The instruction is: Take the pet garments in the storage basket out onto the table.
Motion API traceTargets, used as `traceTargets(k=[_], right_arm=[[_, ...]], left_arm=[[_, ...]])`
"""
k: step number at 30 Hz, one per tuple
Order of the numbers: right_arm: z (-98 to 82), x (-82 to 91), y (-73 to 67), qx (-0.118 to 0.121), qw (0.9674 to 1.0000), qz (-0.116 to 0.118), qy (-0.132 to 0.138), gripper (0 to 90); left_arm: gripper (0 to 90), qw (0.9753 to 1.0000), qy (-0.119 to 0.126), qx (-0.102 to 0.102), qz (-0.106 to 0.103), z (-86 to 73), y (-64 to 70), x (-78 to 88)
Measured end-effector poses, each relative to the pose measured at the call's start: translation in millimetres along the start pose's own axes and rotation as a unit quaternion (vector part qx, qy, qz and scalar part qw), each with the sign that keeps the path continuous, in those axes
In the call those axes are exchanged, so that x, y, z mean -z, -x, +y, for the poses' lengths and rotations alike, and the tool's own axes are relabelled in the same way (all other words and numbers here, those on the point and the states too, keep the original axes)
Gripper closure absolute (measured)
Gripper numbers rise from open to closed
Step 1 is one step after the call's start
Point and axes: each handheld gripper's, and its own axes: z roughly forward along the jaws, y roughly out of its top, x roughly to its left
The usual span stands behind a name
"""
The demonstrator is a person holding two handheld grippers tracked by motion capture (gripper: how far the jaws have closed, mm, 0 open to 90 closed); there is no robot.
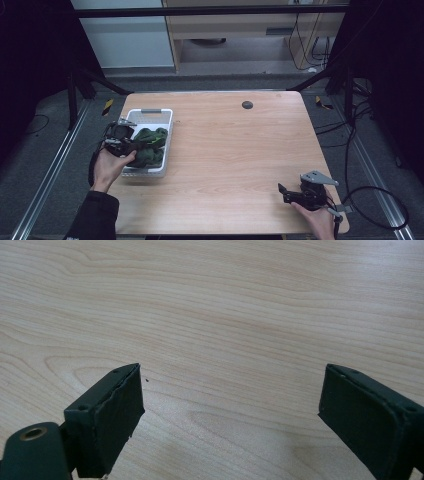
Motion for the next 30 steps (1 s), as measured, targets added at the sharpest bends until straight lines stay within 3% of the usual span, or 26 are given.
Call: traceTargets(k=[7,20,30], right_arm=[[0.0,0.2,0.0,0.002,1.0000,-0.001,0.001,10.5],[0.0,0.0,-0.4,0.002,1.0000,0.000,0.001,10.5],[0.2,0.3,-0.6,0.002,1.0000,0.000,0.001,10.4]], left_arm=[[80.6,0.9998,0.018,-0.008,0.000,8.0,2.1,16.9],[80.7,0.9994,0.031,-0.015,0.003,13.7,1.1,41.1],[80.6,0.9991,0.029,-0.030,-0.007,17.3,8.4,56.8]])
